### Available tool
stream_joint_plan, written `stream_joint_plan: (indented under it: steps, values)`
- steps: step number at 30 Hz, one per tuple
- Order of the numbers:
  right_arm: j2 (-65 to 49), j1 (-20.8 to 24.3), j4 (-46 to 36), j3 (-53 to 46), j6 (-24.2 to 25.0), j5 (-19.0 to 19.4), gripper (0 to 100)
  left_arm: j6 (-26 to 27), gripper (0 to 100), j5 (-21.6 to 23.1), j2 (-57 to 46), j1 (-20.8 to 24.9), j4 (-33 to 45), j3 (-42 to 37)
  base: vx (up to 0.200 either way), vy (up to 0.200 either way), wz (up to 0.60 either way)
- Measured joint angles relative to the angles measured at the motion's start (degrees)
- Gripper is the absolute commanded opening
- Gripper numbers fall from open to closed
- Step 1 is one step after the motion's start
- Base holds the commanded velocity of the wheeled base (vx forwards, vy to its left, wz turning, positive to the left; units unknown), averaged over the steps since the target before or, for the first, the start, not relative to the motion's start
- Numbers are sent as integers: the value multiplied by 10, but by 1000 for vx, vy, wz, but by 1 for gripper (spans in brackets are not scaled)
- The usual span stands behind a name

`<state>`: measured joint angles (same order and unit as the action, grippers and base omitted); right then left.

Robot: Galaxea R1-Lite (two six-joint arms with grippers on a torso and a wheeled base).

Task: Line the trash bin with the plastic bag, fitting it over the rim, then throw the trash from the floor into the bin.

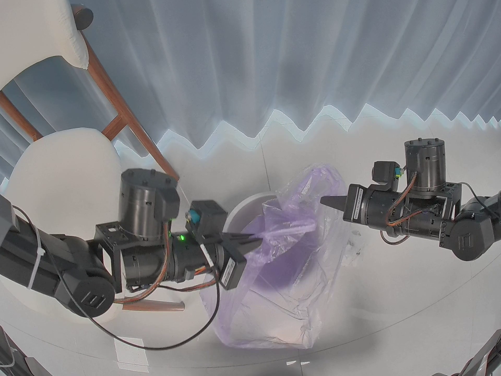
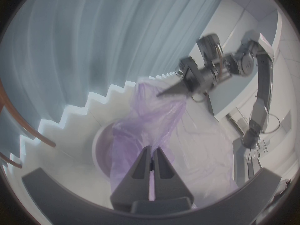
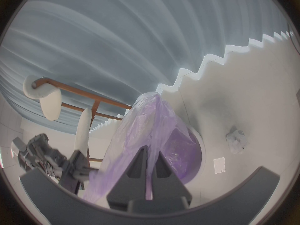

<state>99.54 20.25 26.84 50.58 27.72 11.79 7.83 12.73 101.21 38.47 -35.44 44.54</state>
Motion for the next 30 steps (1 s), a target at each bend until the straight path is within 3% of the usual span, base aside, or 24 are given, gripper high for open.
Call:
stream_joint_plan:
  steps: [6,13,18,30]
  values:
    - [-23,-19,0,-27,-23,44,0,-29,0,1,1,-7,31,78,0,0,0]
    - [-46,-61,0,-60,-90,111,0,-49,0,34,3,-29,47,136,0,0,0]
    - [-56,-92,0,-66,-108,146,0,-108,0,38,5,-39,47,162,0,0,0]
    - [-66,-119,-1,-49,-113,162,0,-167,0,34,74,-13,40,268,0,0,0]
